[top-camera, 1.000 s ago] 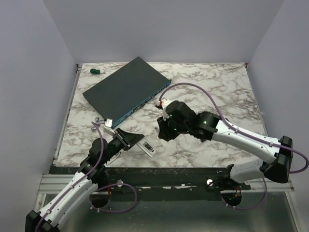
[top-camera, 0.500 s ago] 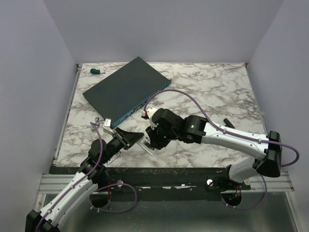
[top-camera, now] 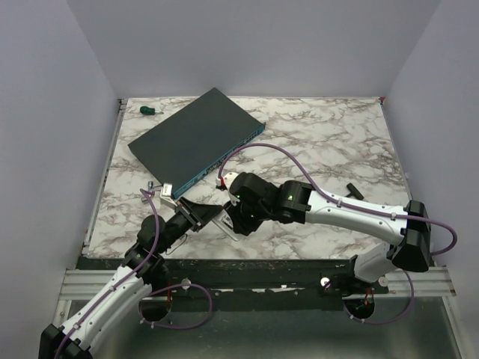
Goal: Load the batteries into the remote control
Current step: Load the battery cover into the remote control.
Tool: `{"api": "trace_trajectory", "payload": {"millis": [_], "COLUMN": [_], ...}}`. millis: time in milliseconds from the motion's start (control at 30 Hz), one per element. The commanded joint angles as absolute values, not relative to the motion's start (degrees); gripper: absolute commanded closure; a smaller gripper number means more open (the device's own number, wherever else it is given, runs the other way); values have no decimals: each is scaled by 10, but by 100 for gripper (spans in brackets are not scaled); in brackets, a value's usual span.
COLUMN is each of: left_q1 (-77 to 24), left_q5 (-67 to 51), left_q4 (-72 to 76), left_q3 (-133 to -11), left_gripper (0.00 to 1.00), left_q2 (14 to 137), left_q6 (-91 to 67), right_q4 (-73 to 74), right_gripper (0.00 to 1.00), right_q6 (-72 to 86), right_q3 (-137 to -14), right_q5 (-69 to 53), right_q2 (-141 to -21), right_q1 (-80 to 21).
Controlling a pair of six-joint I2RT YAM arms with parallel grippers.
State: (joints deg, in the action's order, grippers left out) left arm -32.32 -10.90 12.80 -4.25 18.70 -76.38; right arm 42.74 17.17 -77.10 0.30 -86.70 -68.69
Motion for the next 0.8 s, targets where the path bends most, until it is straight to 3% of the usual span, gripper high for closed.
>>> {"api": "trace_trajectory", "payload": {"millis": [0,767], "left_q1": [-320,-320], "left_q5": [-99,-99], "left_q4": [149,145], "left_q3": [-39,-34], "left_gripper": [100,100], "left_q2": [181,177], "left_q6": [-768,-771], "right_q4": [435,420], "right_gripper": [84,84], "right_q6": [172,173], "right_q3": [-788,-805], "right_q5": [9,4], "right_q2": [-878,-897], "right_q1": [-691,-691]}}
